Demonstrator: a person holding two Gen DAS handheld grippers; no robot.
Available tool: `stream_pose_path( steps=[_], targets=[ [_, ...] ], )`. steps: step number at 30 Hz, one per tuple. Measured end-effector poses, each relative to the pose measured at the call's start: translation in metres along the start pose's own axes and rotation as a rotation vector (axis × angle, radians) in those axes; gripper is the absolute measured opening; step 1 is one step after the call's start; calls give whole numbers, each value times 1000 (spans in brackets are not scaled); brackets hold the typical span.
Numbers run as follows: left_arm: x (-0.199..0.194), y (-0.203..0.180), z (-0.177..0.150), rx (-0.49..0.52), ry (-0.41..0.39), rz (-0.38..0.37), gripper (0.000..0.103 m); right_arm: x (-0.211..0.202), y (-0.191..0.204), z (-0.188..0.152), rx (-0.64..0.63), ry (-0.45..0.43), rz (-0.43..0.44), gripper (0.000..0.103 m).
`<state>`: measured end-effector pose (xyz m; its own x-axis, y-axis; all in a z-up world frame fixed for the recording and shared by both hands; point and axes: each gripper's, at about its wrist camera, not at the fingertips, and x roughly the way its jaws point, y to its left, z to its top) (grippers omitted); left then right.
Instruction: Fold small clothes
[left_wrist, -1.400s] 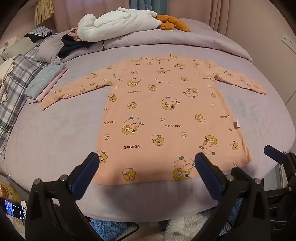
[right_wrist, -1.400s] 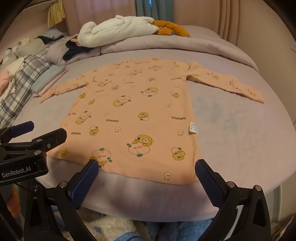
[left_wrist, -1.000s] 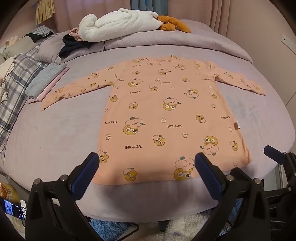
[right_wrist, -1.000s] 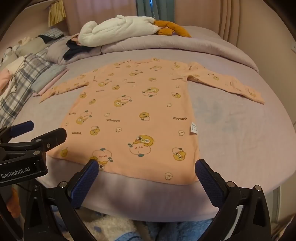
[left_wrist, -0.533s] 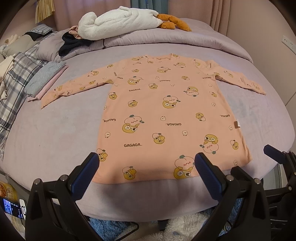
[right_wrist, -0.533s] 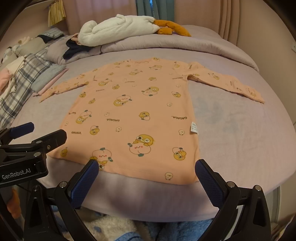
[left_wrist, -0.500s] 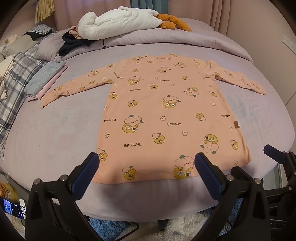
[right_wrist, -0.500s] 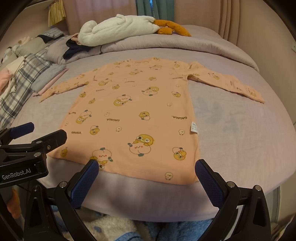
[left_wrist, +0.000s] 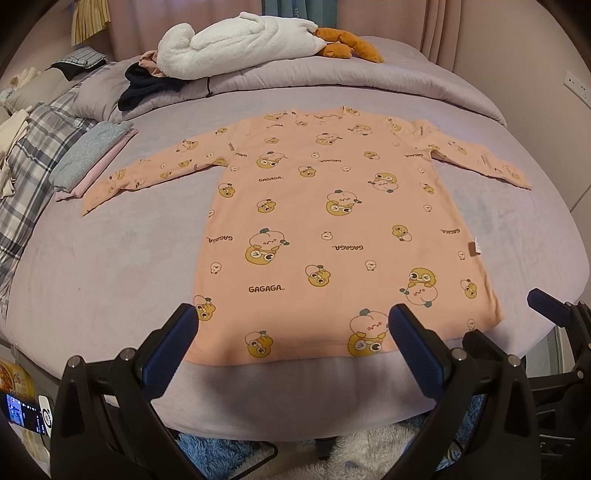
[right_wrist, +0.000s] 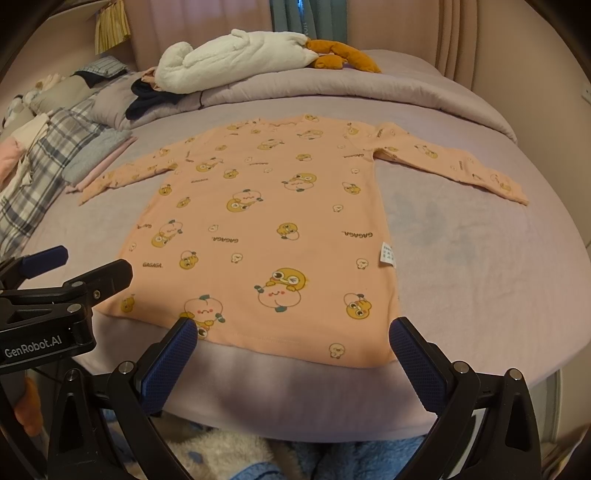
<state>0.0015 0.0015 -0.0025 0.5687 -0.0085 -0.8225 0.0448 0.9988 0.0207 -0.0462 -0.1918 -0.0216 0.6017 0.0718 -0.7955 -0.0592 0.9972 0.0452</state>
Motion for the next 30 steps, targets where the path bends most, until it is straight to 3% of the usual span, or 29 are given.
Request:
stream_pose_path(
  steps=[30],
  targets=[
    [0, -1, -4, 4, 2, 3, 103, 0, 0, 1, -3, -1, 2, 103]
  ],
)
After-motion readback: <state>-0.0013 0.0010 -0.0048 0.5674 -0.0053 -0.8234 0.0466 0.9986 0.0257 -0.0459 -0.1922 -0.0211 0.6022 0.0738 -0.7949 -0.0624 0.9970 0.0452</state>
